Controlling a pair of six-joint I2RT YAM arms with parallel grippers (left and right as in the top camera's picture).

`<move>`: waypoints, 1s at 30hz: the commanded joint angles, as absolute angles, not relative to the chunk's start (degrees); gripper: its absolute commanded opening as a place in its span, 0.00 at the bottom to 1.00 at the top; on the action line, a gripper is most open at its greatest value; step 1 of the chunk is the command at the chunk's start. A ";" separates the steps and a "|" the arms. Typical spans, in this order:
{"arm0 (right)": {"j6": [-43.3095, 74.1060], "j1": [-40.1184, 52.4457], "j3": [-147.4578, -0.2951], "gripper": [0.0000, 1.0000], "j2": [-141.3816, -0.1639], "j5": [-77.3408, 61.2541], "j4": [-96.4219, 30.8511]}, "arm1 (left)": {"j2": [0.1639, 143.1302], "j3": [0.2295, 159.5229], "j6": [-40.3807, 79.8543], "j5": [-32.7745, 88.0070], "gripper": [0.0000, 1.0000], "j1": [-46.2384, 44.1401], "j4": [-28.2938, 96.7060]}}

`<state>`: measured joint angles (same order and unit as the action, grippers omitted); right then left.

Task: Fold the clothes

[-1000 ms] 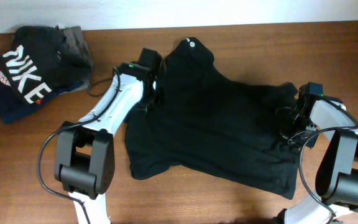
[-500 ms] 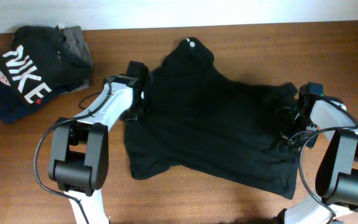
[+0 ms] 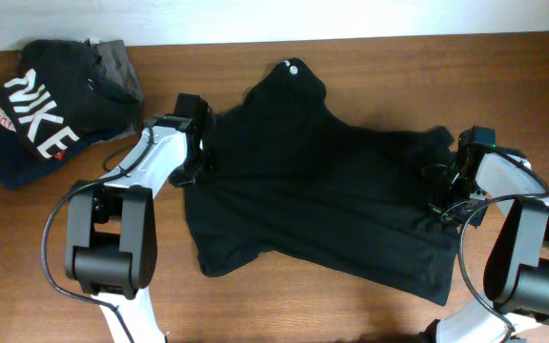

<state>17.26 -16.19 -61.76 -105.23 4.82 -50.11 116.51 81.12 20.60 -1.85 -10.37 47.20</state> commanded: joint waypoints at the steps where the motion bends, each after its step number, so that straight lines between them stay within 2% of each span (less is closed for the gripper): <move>1: 16.91 -16.14 -64.73 0.04 -106.24 4.54 -52.56 | 106.69 84.01 19.86 -4.08 0.00 -10.13 47.11; 5: 16.93 -16.14 -71.92 0.04 -106.21 4.49 -58.06 | 102.50 84.07 19.86 -3.62 0.02 -11.00 44.03; 9: 16.67 -16.14 -79.85 0.13 -106.24 1.39 -62.52 | 103.50 84.05 19.84 -0.75 0.04 -12.53 38.26; 11: 14.24 -16.12 -82.78 0.14 -106.24 -3.86 -62.85 | 105.23 84.05 19.64 1.91 0.04 -13.91 33.65; 13: 12.69 -16.12 -84.31 0.13 -106.24 -8.71 -62.13 | 107.26 84.05 19.64 3.70 0.04 -15.31 29.12; 15: 12.60 -16.12 -84.58 0.04 -106.24 -12.93 -60.23 | 110.13 84.05 19.66 4.34 0.05 -16.95 24.29; 25: 12.23 -12.47 -84.44 0.04 -106.26 -14.52 -55.53 | 123.02 84.07 19.70 4.29 0.07 -18.85 6.83; 26: 12.25 -11.77 -84.44 0.04 -106.26 -14.39 -55.20 | 124.18 84.07 19.68 4.29 0.10 -18.87 5.56; 30: 12.27 -9.02 -84.44 0.04 -106.28 -12.93 -55.02 | 126.13 84.07 19.66 4.05 0.10 -18.85 4.97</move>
